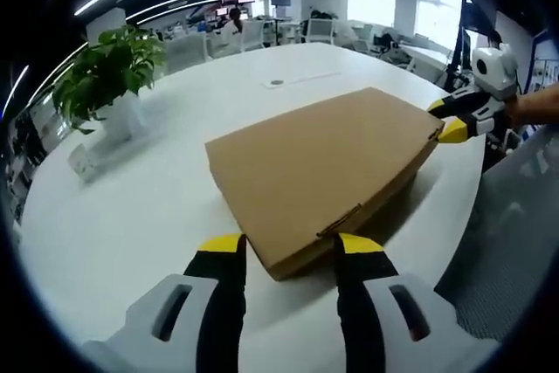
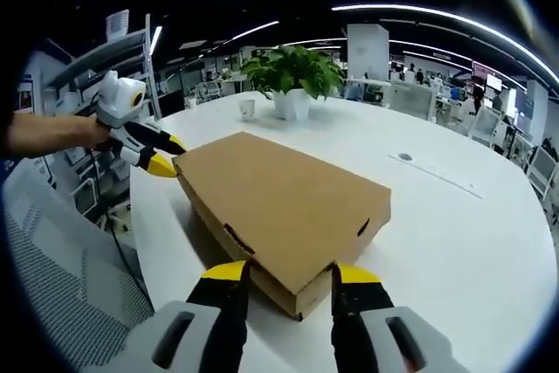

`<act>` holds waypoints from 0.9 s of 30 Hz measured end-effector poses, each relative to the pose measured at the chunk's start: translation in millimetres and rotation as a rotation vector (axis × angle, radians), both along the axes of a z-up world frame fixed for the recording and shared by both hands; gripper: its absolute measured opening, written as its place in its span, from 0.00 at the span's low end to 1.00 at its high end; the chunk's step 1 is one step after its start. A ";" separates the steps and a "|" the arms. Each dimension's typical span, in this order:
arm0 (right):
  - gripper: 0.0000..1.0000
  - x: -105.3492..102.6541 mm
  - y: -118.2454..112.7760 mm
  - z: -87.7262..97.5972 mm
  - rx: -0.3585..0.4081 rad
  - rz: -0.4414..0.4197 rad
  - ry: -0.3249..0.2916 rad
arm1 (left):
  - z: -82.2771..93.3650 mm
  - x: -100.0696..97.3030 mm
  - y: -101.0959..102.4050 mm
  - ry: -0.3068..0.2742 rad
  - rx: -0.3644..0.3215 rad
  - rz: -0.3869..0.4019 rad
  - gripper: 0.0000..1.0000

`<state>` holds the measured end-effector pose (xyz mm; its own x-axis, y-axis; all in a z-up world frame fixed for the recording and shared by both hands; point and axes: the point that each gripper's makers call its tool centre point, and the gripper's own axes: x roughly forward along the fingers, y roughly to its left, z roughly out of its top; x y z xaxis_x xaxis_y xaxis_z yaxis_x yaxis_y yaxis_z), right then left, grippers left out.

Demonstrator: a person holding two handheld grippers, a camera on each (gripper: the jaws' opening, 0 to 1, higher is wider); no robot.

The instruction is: Operate the shoe box by opening the lid, removing the specified soft item, and placing it in the target area until the item is outside and the box remains undamaged.

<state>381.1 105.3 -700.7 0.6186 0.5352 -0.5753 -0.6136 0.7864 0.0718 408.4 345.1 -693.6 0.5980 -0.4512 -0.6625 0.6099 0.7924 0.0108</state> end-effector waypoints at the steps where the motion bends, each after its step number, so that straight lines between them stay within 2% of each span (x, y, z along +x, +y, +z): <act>1: 0.34 0.4 0.3 0.7 0.001 -0.004 0.001 | 0.7 0.0 0.0 0.001 -0.003 0.000 0.39; 17: 0.35 1.2 0.8 17.0 0.054 -0.040 0.011 | 13.4 2.0 -1.1 -0.011 -0.027 -0.004 0.41; 27: 0.35 3.2 0.5 32.1 0.076 -0.050 -0.009 | 23.9 3.8 -1.7 -0.030 -0.027 -0.015 0.42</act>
